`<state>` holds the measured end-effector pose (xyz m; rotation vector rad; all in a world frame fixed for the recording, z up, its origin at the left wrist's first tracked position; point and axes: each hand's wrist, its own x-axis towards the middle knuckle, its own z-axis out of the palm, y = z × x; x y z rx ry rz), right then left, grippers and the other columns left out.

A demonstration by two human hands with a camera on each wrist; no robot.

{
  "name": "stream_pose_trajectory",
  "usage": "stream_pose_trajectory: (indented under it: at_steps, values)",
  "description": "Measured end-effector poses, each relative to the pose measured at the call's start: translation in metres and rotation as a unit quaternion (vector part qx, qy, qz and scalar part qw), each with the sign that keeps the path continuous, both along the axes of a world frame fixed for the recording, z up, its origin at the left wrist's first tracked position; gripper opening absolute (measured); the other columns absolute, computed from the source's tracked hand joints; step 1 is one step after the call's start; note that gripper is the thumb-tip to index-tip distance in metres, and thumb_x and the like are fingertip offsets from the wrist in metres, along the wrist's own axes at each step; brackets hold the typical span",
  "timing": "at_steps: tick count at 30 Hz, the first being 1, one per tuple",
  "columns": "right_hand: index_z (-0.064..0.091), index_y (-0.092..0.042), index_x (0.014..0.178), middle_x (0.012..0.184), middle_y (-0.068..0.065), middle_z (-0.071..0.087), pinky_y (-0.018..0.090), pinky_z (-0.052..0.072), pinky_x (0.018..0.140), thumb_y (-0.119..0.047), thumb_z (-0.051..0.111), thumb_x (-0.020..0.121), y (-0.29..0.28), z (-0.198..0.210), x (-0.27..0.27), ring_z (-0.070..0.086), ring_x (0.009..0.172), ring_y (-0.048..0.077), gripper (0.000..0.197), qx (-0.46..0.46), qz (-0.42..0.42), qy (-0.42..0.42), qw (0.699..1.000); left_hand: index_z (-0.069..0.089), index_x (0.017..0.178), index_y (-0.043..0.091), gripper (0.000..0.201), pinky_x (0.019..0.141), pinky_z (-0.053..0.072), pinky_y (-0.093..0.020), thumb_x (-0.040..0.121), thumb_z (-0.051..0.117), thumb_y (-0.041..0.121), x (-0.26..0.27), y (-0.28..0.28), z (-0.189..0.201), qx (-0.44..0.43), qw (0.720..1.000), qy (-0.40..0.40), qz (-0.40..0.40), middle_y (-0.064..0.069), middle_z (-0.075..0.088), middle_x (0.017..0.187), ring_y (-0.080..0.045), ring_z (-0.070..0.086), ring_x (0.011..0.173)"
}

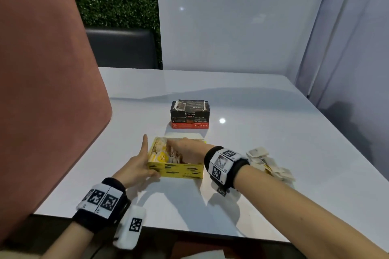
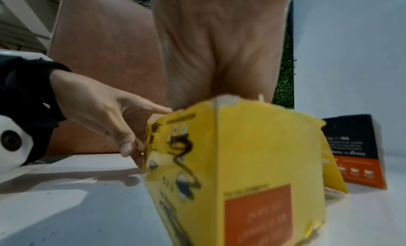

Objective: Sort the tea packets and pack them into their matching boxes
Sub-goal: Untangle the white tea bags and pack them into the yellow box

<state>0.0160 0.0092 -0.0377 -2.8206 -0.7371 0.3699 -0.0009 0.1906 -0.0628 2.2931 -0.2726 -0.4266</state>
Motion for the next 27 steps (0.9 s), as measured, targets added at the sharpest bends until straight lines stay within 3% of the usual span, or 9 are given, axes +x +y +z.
stream_pose_trajectory:
  at_steps: [5, 10, 12, 14, 17, 19, 21, 24, 27]
  values:
    - [0.052, -0.007, 0.126, 0.124, 0.017, 0.058, 0.033, 0.043, 0.089, 0.0, 0.048, 0.09, 0.002, -0.005, -0.001, 0.054, 0.114, 0.031, 0.037, 0.017, 0.015, -0.003, 1.0, -0.031, 0.14, 0.018, 0.102, 0.078, 0.038, -0.018, 0.089, 0.056, 0.007, 0.001, -0.003, -0.004, 0.024, 0.999, -0.023, 0.012, -0.012, 0.062, 0.12, -0.018, 0.058, 0.093]
    - [0.049, -0.017, 0.124, 0.116, 0.013, 0.061, 0.03, 0.047, 0.073, 0.003, 0.053, 0.084, -0.004, -0.005, 0.006, 0.059, 0.097, 0.027, 0.045, 0.087, -0.049, 0.018, 0.995, -0.027, 0.142, 0.018, 0.1, 0.08, 0.038, -0.021, 0.089, 0.057, 0.01, 0.006, -0.004, -0.004, 0.022, 0.999, -0.006, 0.03, -0.012, 0.06, 0.121, -0.02, 0.057, 0.095]
    - [0.053, -0.015, 0.121, 0.117, 0.012, 0.061, 0.03, 0.048, 0.077, 0.0, 0.058, 0.083, -0.007, -0.004, 0.008, 0.059, 0.1, 0.026, 0.041, 0.073, -0.055, 0.019, 0.996, -0.014, 0.147, 0.021, 0.096, 0.082, 0.037, -0.023, 0.087, 0.061, 0.011, 0.003, -0.004, -0.003, 0.017, 0.999, -0.014, 0.034, -0.011, 0.057, 0.124, -0.022, 0.056, 0.101]
    - [0.055, -0.011, 0.122, 0.119, 0.013, 0.061, 0.028, 0.042, 0.079, -0.003, 0.058, 0.085, -0.007, -0.006, 0.008, 0.057, 0.105, 0.027, 0.038, 0.047, -0.048, 0.012, 0.998, 0.017, 0.147, 0.024, 0.078, 0.087, 0.035, -0.024, 0.085, 0.064, 0.013, -0.001, -0.005, -0.001, 0.026, 0.995, -0.088, 0.038, -0.008, 0.05, 0.132, -0.024, 0.051, 0.116]
    - [0.053, -0.006, 0.125, 0.124, 0.016, 0.058, 0.029, 0.04, 0.083, -0.002, 0.051, 0.088, -0.008, -0.011, 0.007, 0.053, 0.113, 0.031, 0.037, 0.028, -0.046, 0.008, 0.998, 0.052, 0.119, 0.027, 0.034, 0.094, 0.033, -0.027, 0.087, 0.061, 0.018, -0.006, -0.006, 0.007, 0.036, 0.976, -0.21, 0.045, -0.003, 0.045, 0.137, -0.022, 0.041, 0.128]
    - [0.052, -0.005, 0.127, 0.127, 0.017, 0.056, 0.031, 0.041, 0.088, 0.002, 0.046, 0.089, -0.009, -0.011, 0.005, 0.052, 0.116, 0.032, 0.039, 0.022, -0.048, 0.012, 0.999, 0.056, 0.114, 0.021, 0.026, 0.093, 0.034, -0.029, 0.089, 0.059, 0.024, -0.005, -0.005, 0.011, 0.032, 0.971, -0.22, 0.084, -0.004, 0.049, 0.133, -0.022, 0.045, 0.124]
    - [0.052, -0.009, 0.129, 0.129, 0.015, 0.056, 0.032, 0.041, 0.092, 0.005, 0.044, 0.088, -0.007, -0.008, 0.003, 0.052, 0.117, 0.03, 0.044, 0.039, -0.043, 0.015, 0.998, 0.056, 0.114, 0.018, 0.025, 0.092, 0.037, -0.033, 0.09, 0.057, 0.025, -0.004, -0.004, 0.014, 0.037, 0.978, -0.174, 0.105, -0.008, 0.054, 0.127, -0.026, 0.051, 0.117]
    - [0.056, -0.013, 0.126, 0.125, 0.013, 0.059, 0.033, 0.043, 0.092, 0.004, 0.046, 0.086, 0.0, -0.01, 0.004, 0.054, 0.114, 0.031, 0.045, 0.042, -0.028, 0.009, 0.999, 0.057, 0.111, 0.024, 0.024, 0.088, 0.046, -0.032, 0.089, 0.058, 0.015, -0.008, -0.006, 0.012, 0.014, 0.994, -0.095, 0.058, -0.01, 0.062, 0.118, -0.023, 0.062, 0.101]
    - [0.057, -0.012, 0.123, 0.122, 0.013, 0.06, 0.034, 0.044, 0.091, 0.001, 0.046, 0.088, 0.006, -0.012, 0.006, 0.055, 0.113, 0.032, 0.04, 0.028, -0.034, -0.01, 0.999, 0.057, 0.115, 0.03, 0.032, 0.084, 0.047, -0.027, 0.089, 0.058, 0.011, -0.008, -0.007, 0.008, 0.03, 0.993, -0.115, 0.024, -0.006, 0.064, 0.115, -0.018, 0.063, 0.098]
